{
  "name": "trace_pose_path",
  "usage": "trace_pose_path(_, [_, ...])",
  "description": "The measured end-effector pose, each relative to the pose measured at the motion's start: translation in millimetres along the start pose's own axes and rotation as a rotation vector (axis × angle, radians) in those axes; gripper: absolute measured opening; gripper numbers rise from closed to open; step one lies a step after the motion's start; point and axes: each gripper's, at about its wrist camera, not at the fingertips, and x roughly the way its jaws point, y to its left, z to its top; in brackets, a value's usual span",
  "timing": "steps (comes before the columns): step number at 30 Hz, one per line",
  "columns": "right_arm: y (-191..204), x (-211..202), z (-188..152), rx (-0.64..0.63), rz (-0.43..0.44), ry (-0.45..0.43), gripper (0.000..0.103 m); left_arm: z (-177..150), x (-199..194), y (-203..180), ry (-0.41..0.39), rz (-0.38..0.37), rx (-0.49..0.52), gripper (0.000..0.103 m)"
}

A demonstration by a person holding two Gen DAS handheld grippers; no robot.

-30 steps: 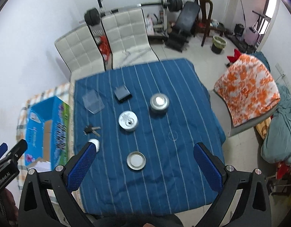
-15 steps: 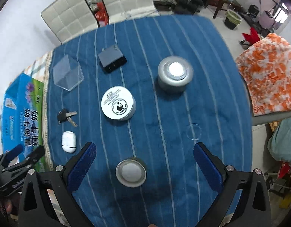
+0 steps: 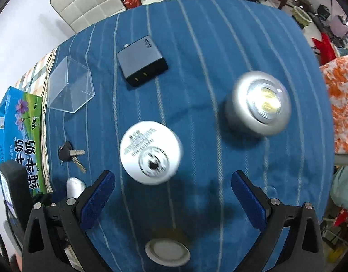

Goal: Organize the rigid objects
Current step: 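Grasp the white earbud case with the left tool while the right tool grasps the white cream jar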

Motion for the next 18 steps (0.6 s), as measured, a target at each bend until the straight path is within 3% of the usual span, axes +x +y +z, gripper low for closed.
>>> trace_pose_path(6, [18, 31, 18, -0.031, 0.01, 0.058, 0.103, -4, 4, 2, -0.025, 0.002, 0.001, 0.044])
trace_pose_path(14, [38, 64, 20, -0.053, -0.029, 0.117, 0.103, -13, 2, -1, -0.034, 0.03, 0.031, 0.044])
trace_pose_path(18, [47, 72, 21, -0.055, -0.058, 0.112, 0.088, -18, 1, 3, -0.035, 0.043, 0.016, 0.044])
